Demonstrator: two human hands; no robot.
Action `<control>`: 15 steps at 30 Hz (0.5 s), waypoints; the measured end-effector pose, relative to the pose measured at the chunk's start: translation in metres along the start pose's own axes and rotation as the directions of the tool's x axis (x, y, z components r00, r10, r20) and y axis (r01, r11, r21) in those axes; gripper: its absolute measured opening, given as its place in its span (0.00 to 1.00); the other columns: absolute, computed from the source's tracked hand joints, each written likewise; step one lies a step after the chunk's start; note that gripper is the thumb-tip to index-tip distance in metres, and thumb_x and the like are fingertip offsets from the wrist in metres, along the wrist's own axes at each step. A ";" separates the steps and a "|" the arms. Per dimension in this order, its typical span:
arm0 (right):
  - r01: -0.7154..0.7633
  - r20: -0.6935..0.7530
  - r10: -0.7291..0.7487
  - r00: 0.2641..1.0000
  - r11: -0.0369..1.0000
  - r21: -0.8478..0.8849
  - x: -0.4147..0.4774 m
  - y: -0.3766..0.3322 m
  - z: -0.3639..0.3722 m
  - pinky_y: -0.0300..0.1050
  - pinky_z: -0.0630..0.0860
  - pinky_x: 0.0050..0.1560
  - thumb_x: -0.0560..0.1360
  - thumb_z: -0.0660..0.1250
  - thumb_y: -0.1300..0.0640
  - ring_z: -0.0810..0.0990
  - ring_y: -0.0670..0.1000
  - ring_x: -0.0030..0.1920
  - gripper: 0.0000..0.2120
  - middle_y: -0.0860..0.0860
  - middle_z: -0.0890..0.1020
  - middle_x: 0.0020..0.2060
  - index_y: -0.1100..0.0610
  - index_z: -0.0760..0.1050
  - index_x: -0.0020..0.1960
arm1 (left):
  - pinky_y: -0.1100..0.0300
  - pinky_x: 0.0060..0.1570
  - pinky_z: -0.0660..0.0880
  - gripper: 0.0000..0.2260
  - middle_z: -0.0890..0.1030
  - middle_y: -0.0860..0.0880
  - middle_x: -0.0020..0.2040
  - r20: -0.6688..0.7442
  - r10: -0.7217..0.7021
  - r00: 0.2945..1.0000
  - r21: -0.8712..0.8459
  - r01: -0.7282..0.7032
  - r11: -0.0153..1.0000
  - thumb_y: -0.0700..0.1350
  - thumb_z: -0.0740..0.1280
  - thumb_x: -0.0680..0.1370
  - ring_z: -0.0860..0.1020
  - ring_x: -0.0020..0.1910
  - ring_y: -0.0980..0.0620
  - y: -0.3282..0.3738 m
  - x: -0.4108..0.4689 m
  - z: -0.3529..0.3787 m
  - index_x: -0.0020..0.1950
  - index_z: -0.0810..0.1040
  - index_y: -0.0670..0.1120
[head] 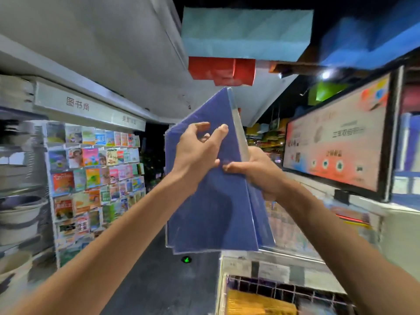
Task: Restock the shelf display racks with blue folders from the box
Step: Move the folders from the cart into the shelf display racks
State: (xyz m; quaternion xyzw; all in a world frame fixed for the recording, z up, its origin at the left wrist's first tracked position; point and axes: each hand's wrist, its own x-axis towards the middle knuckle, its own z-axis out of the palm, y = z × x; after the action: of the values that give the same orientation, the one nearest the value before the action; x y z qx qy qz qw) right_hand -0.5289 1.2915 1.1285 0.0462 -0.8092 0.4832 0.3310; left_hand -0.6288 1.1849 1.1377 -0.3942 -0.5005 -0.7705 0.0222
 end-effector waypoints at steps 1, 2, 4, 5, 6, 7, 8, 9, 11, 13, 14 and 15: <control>-0.002 -0.023 0.002 1.000 0.999 0.039 -0.006 -0.003 -0.014 0.52 0.82 0.51 0.74 0.65 0.74 0.84 0.57 0.47 0.15 0.60 0.84 0.49 0.65 0.79 0.58 | 0.50 0.42 0.84 0.17 0.82 0.47 0.51 0.027 0.025 0.999 -0.032 -0.024 0.999 0.51 0.73 0.77 0.81 0.45 0.49 0.001 0.003 0.005 0.64 0.75 0.49; 0.006 -0.046 -0.003 0.999 0.998 0.062 -0.009 -0.005 -0.029 0.50 0.83 0.48 0.73 0.65 0.74 0.84 0.55 0.46 0.15 0.58 0.85 0.48 0.65 0.78 0.58 | 0.51 0.41 0.84 0.16 0.83 0.49 0.49 0.027 0.075 0.997 -0.036 -0.074 0.997 0.49 0.72 0.78 0.83 0.46 0.49 0.002 0.007 0.009 0.64 0.76 0.49; 0.017 -0.087 -0.009 0.996 0.996 0.086 -0.020 -0.012 -0.062 0.48 0.82 0.42 0.71 0.68 0.70 0.85 0.54 0.42 0.15 0.57 0.85 0.46 0.66 0.79 0.57 | 0.55 0.47 0.82 0.15 0.84 0.52 0.49 -0.043 0.205 0.978 0.087 -0.200 0.976 0.50 0.73 0.77 0.85 0.51 0.51 -0.003 0.017 0.021 0.62 0.77 0.51; 0.012 -0.108 0.001 0.994 0.993 0.120 -0.024 -0.010 -0.076 0.49 0.82 0.41 0.70 0.69 0.67 0.85 0.55 0.42 0.17 0.58 0.85 0.46 0.66 0.79 0.58 | 0.58 0.51 0.80 0.17 0.84 0.52 0.52 -0.087 0.246 0.965 0.162 -0.229 0.960 0.52 0.73 0.76 0.84 0.54 0.53 -0.010 0.021 0.023 0.62 0.76 0.51; 0.027 -0.144 -0.004 0.989 0.987 0.158 -0.027 -0.010 -0.095 0.51 0.82 0.42 0.69 0.68 0.65 0.85 0.57 0.43 0.18 0.60 0.84 0.48 0.66 0.79 0.59 | 0.58 0.54 0.78 0.20 0.83 0.51 0.56 -0.111 0.285 0.952 0.208 -0.258 0.943 0.55 0.74 0.74 0.82 0.57 0.53 -0.015 0.029 0.032 0.63 0.75 0.51; 0.035 -0.166 -0.005 0.986 0.983 0.181 -0.028 -0.009 -0.107 0.53 0.83 0.44 0.69 0.68 0.64 0.85 0.58 0.44 0.19 0.61 0.84 0.49 0.66 0.79 0.60 | 0.56 0.58 0.77 0.26 0.81 0.51 0.59 -0.128 0.289 0.949 0.264 -0.248 0.932 0.59 0.73 0.71 0.80 0.58 0.52 -0.023 0.036 0.037 0.65 0.74 0.50; 0.043 -0.181 -0.007 0.983 0.980 0.197 -0.029 -0.008 -0.118 0.55 0.83 0.46 0.69 0.69 0.64 0.85 0.59 0.44 0.18 0.61 0.83 0.50 0.64 0.80 0.59 | 0.54 0.60 0.75 0.33 0.80 0.50 0.61 -0.145 0.241 0.960 0.304 -0.189 0.934 0.63 0.73 0.69 0.79 0.59 0.51 -0.030 0.040 0.043 0.68 0.72 0.49; 0.055 -0.189 -0.016 0.982 0.978 0.202 -0.031 -0.008 -0.126 0.56 0.83 0.46 0.69 0.68 0.64 0.85 0.59 0.44 0.16 0.60 0.84 0.49 0.62 0.82 0.56 | 0.52 0.62 0.75 0.38 0.79 0.50 0.62 -0.155 0.170 0.973 0.317 -0.114 0.942 0.67 0.73 0.66 0.79 0.59 0.49 -0.039 0.045 0.047 0.70 0.70 0.48; 0.077 -0.217 -0.030 0.976 0.975 0.211 -0.036 -0.004 -0.152 0.53 0.82 0.43 0.70 0.68 0.66 0.85 0.57 0.40 0.12 0.58 0.85 0.45 0.59 0.83 0.52 | 0.53 0.54 0.78 0.43 0.82 0.50 0.59 -0.114 0.020 0.993 0.221 0.006 0.975 0.71 0.75 0.62 0.83 0.53 0.52 -0.050 0.053 0.066 0.68 0.73 0.47; 0.076 -0.237 -0.022 0.971 0.972 0.222 -0.040 -0.001 -0.177 0.51 0.82 0.41 0.71 0.68 0.66 0.84 0.56 0.38 0.10 0.58 0.84 0.43 0.60 0.83 0.51 | 0.60 0.39 0.79 0.34 0.86 0.50 0.50 -0.024 -0.041 0.999 0.127 0.044 0.991 0.69 0.78 0.63 0.85 0.40 0.56 -0.055 0.055 0.084 0.58 0.80 0.46; 0.080 -0.237 -0.026 0.971 0.972 0.221 -0.044 0.003 -0.195 0.51 0.82 0.41 0.70 0.68 0.65 0.84 0.56 0.37 0.11 0.58 0.84 0.42 0.61 0.83 0.51 | 0.62 0.36 0.79 0.27 0.86 0.51 0.46 0.011 -0.047 0.999 0.098 0.045 0.994 0.64 0.78 0.66 0.85 0.37 0.58 -0.056 0.053 0.098 0.54 0.82 0.46; 0.078 -0.237 -0.026 0.971 0.973 0.217 -0.048 0.005 -0.210 0.51 0.82 0.41 0.70 0.69 0.63 0.84 0.57 0.37 0.11 0.59 0.84 0.42 0.61 0.83 0.52 | 0.62 0.35 0.79 0.21 0.87 0.51 0.45 0.047 -0.055 0.997 0.050 0.052 0.997 0.60 0.79 0.68 0.85 0.37 0.57 -0.055 0.052 0.108 0.51 0.83 0.46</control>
State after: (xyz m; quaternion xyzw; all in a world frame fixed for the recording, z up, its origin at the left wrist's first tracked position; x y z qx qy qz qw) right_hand -0.3908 1.4529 1.1628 0.0477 -0.7036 0.5646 0.4288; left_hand -0.6255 1.3164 1.1491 -0.3986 -0.5298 -0.7486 -0.0011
